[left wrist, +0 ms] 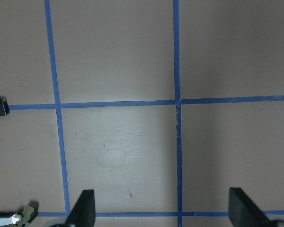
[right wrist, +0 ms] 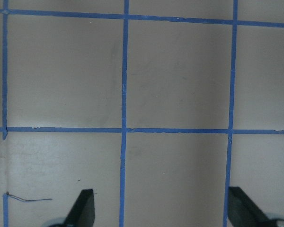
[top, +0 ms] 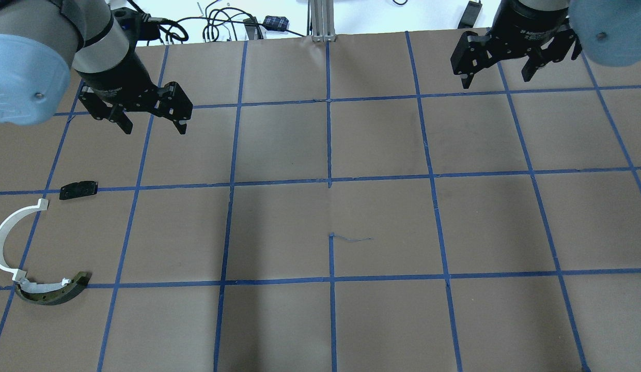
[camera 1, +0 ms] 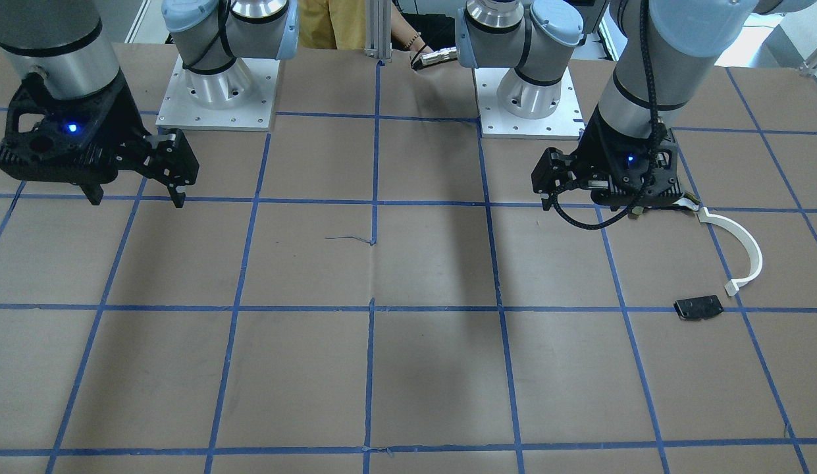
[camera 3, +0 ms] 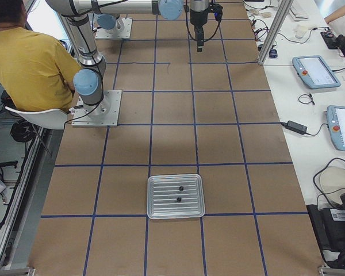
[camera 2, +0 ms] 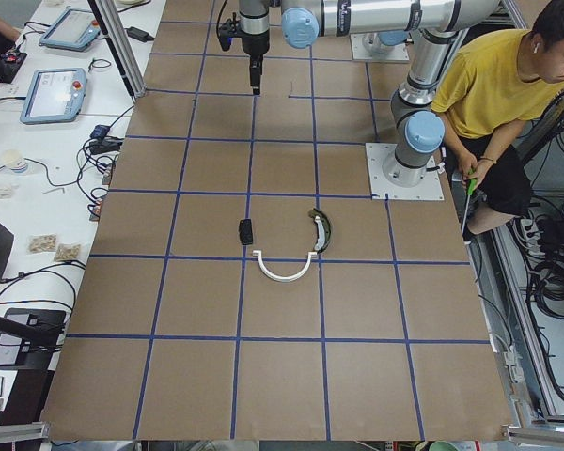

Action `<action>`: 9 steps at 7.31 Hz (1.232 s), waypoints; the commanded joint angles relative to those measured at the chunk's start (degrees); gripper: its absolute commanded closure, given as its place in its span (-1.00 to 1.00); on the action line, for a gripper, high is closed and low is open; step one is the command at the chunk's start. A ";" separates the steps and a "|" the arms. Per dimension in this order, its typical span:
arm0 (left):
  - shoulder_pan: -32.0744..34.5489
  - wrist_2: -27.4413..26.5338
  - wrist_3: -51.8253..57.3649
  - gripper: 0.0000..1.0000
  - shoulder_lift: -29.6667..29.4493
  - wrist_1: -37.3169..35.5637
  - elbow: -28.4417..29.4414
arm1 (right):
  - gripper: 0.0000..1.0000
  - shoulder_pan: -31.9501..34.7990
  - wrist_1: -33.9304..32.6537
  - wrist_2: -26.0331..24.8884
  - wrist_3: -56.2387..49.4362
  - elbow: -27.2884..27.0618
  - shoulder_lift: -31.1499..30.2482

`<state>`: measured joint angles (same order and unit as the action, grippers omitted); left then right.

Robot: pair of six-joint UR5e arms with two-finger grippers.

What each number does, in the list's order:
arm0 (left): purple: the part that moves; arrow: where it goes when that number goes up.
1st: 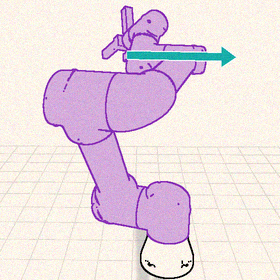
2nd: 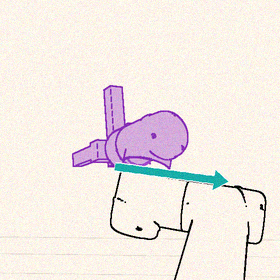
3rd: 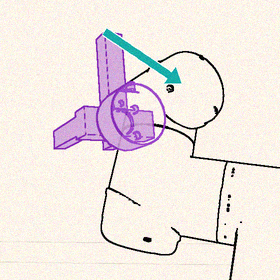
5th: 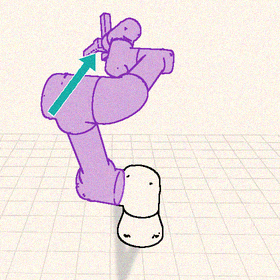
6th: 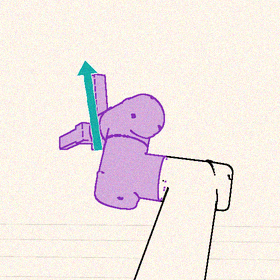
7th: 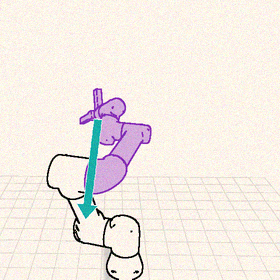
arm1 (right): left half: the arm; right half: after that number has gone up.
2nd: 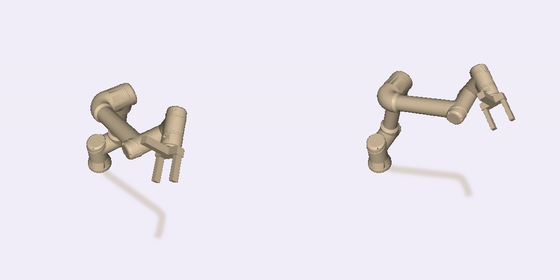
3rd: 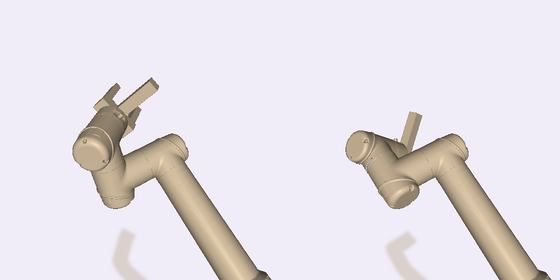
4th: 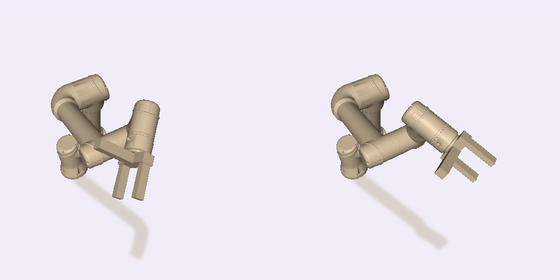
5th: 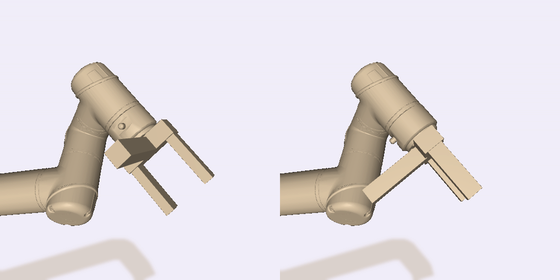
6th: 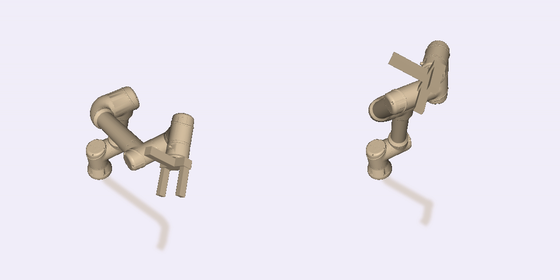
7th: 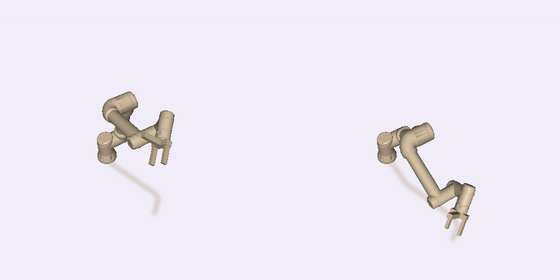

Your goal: Place bearing gear from tray to pile

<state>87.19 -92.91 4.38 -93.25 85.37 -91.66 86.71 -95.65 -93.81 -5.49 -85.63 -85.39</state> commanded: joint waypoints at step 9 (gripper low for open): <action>0.09 0.01 0.01 -1.00 -0.44 -1.26 0.08 | -1.00 -49.23 -24.39 2.20 -74.67 -3.58 21.64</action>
<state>87.25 -92.83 4.47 -93.56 84.60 -91.58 42.89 -117.27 -94.07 -69.79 -89.17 -67.04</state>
